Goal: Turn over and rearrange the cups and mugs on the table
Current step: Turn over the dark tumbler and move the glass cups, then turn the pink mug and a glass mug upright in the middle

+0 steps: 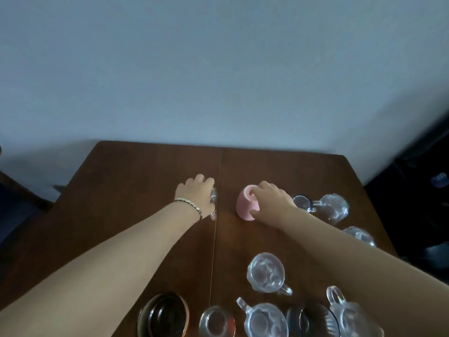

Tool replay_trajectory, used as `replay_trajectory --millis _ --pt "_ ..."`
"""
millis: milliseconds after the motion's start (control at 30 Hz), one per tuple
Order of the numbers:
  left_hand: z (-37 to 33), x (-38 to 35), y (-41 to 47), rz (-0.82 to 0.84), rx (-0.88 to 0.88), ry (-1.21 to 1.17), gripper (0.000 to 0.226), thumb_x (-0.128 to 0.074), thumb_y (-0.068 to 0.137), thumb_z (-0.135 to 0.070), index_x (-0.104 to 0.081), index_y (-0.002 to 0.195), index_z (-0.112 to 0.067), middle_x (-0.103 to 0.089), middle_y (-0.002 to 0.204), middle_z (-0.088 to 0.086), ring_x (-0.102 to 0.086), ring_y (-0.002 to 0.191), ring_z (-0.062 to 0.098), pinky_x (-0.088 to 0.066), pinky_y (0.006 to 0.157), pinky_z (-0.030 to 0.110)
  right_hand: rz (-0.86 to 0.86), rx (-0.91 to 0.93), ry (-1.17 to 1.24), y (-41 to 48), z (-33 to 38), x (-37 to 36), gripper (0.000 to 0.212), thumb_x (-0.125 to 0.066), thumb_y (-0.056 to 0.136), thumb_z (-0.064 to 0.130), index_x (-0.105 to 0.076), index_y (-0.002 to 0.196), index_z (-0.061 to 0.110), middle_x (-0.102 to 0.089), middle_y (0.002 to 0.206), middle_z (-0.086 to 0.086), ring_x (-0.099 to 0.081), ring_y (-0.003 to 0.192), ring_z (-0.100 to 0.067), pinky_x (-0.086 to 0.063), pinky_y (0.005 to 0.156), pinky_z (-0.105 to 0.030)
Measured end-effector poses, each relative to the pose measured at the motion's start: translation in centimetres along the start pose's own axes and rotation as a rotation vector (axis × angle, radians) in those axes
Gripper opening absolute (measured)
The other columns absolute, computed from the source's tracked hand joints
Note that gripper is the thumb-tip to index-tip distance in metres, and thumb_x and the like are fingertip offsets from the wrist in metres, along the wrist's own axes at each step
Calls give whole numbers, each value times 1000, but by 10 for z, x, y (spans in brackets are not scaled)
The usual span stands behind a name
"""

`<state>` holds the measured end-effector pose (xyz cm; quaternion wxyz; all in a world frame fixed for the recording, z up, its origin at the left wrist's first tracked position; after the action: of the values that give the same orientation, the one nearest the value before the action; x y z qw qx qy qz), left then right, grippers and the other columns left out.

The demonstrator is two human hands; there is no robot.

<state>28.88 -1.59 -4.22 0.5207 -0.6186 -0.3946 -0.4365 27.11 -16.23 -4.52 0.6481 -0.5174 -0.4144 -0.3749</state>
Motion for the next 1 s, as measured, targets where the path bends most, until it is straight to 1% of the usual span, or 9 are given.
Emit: replay_trajectory --millis 133,267,333,400,533,700,800,933,1000 --pt "18 -22 44 117 108 -9 72 -63 79 -39 -28 141 -30 -26 150 6 -40 129 32 -39 100 44 61 -16 -71 49 -6 -13 64 -60 83 45 -38 137 19 -42 135 -6 -44 124 -27 -43 97 -38" --pt "36 -48 66 231 237 -20 74 -58 76 -57 -31 139 -29 -39 140 7 -51 121 32 -45 88 39 182 -118 -110 73 -15 -36 72 -61 78 57 -37 135 22 -46 130 -6 -57 113 -29 -44 75 -35" --pt "38 -61 68 271 267 -7 74 -57 74 -61 -35 134 -26 -52 130 5 -57 114 29 -45 80 36 201 -159 -143 80 -16 -43 72 -65 74 56 -38 131 21 -49 127 -6 -61 107 -28 -42 68 -32" --pt "38 -68 69 256 275 -84 69 -61 72 -56 -38 129 -23 -61 118 3 -62 107 27 -43 73 33 199 -193 -146 85 -14 -46 71 -70 71 49 -38 127 18 -51 122 -7 -62 103 -27 -41 65 -31" --pt "40 -64 58 198 254 -181 64 -69 69 -43 -39 121 -19 -63 109 4 -65 97 28 -49 70 33 187 -227 -59 79 -14 -44 69 -74 70 37 -37 124 16 -49 119 -7 -61 104 -28 -44 66 -31" --pt "58 -34 15 52 213 -207 71 -71 66 -40 -30 119 -16 -59 104 7 -64 90 27 -51 69 34 37 -227 332 38 -22 -20 78 -79 64 40 -38 127 20 -46 122 -4 -58 103 -24 -48 77 -30" --pt "70 -16 -14 -5 196 -266 67 -73 62 -37 -32 110 -16 -58 98 6 -61 89 26 -54 71 36 -30 -222 602 7 -19 -5 89 -83 61 34 -38 136 17 -48 127 -5 -50 99 -16 -51 68 -22" --pt "82 0 -53 -53 167 -352 61 -75 60 -29 -30 101 -21 -54 101 5 -57 89 24 -49 67 31 46 -270 928 -31 -9 -7 72 -83 66 28 -51 129 15 -57 109 -1 -56 96 -17 -48 67 -21" --pt "86 2 -72 -35 154 -349 68 -76 61 -26 -35 115 -22 -50 107 5 -56 93 24 -51 72 30 185 -292 1172 -50 4 -19 71 -85 60 27 -56 123 11 -63 105 -4 -62 95 -22 -54 74 -29"
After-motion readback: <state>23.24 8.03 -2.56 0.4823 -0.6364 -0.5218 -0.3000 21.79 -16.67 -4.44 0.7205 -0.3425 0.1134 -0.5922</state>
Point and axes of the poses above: each hand's wrist, its own y-axis towards the middle knuckle, its own x-axis out of the back of the hand, z = x × y, the point moved 10 cm from there along y, towards the middle knuckle
